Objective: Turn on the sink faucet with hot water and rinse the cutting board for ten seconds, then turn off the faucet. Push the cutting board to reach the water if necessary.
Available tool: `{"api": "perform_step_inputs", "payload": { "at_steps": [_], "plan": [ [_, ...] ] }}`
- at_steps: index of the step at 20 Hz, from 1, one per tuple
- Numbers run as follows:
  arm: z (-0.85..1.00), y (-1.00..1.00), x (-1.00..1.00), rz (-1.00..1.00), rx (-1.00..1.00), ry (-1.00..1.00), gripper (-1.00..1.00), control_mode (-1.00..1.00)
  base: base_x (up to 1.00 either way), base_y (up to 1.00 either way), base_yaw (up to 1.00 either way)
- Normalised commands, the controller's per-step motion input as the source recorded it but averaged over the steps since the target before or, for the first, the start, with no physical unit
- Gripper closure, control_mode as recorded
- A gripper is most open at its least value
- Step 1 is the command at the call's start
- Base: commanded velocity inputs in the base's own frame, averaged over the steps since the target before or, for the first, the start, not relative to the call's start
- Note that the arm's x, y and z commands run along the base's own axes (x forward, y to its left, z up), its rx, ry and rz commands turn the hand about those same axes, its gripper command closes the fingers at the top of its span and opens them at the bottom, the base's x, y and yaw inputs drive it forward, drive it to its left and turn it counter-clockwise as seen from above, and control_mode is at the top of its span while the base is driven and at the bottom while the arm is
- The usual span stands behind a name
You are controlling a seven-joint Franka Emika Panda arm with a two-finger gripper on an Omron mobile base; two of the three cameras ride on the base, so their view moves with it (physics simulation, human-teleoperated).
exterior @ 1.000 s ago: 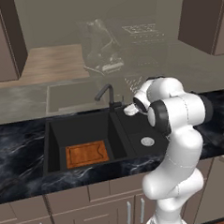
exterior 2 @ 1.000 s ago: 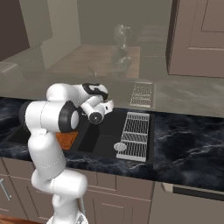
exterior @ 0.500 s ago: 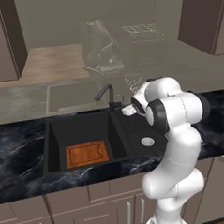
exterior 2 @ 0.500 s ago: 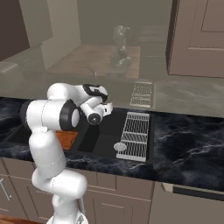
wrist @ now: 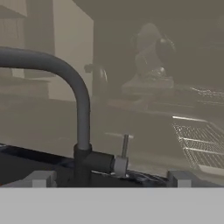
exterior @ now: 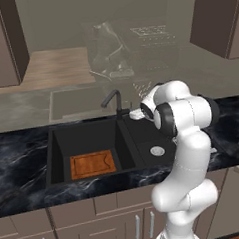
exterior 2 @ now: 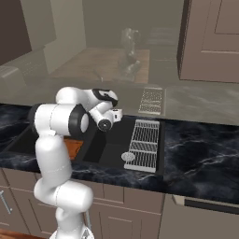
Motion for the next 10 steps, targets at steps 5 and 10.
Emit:
{"api": "perform_step_inputs", "payload": {
  "at_steps": [5, 10],
  "plan": [
    [0.00, -0.02, 0.26, 0.00, 0.05, 0.00, -1.00, -1.00, 0.00, 0.00, 0.00],
    [0.00, 0.00, 0.31, 0.00, 0.01, 0.00, -1.00, -1.00, 0.00, 0.00, 0.00]
  ]
}}
